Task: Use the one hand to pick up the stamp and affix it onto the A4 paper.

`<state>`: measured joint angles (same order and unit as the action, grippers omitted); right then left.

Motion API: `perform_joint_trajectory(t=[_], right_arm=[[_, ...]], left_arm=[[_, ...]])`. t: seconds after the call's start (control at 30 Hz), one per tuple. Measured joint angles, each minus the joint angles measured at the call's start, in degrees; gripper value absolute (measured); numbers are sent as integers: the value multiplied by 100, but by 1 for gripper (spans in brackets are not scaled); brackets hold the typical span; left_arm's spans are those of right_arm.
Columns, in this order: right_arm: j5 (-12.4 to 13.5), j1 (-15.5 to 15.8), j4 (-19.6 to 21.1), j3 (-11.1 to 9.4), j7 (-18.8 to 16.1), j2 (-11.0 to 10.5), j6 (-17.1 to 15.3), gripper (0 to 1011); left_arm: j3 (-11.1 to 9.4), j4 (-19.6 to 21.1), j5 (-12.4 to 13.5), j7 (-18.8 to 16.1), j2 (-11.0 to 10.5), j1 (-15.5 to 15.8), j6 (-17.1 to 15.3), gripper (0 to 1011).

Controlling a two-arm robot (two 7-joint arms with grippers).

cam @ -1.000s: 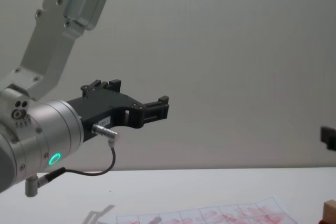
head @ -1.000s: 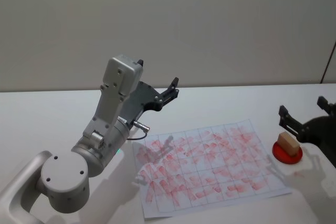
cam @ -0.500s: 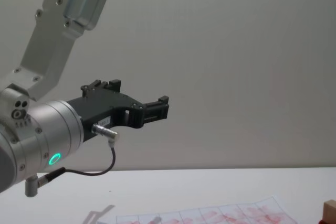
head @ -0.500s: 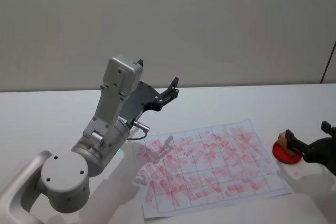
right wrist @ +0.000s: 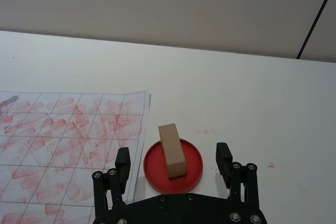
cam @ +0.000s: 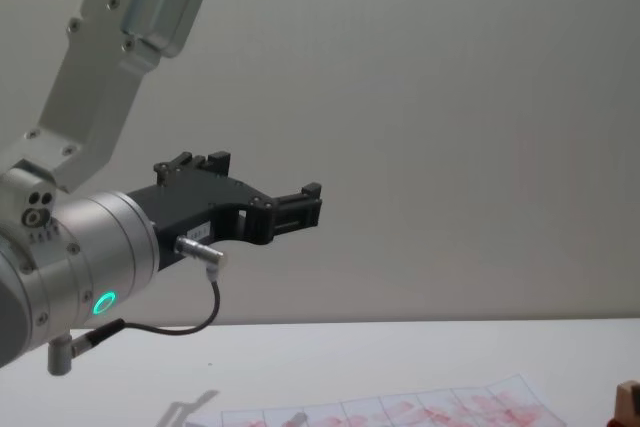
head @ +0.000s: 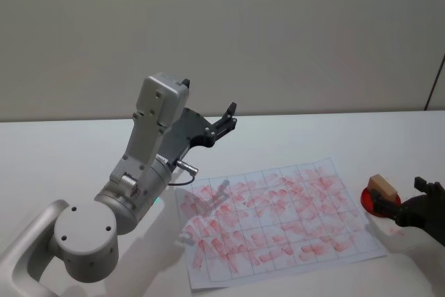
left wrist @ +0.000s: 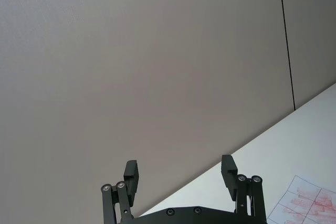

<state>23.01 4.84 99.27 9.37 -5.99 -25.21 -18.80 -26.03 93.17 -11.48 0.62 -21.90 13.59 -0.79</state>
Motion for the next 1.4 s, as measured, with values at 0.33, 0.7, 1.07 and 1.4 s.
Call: perform_joint_trajectory(t=[0.33,0.7,1.07,1.4], right_arm=[[-141,-253,-324,62,-256,90,-209,1001],[-254,-405,-504,106,-394,152,-305,950],[-293,-462,-572,123,-442,173,-336,676],[-311,-487,-601,130,-466,181,-350,332]], left_arm=[[0,0,0,0,0,0,0,1001],[0,0,0,0,0,0,0,1001],[0,0,0,0,0,0,0,1001],[0,0,0,1,0,0,0,1001]])
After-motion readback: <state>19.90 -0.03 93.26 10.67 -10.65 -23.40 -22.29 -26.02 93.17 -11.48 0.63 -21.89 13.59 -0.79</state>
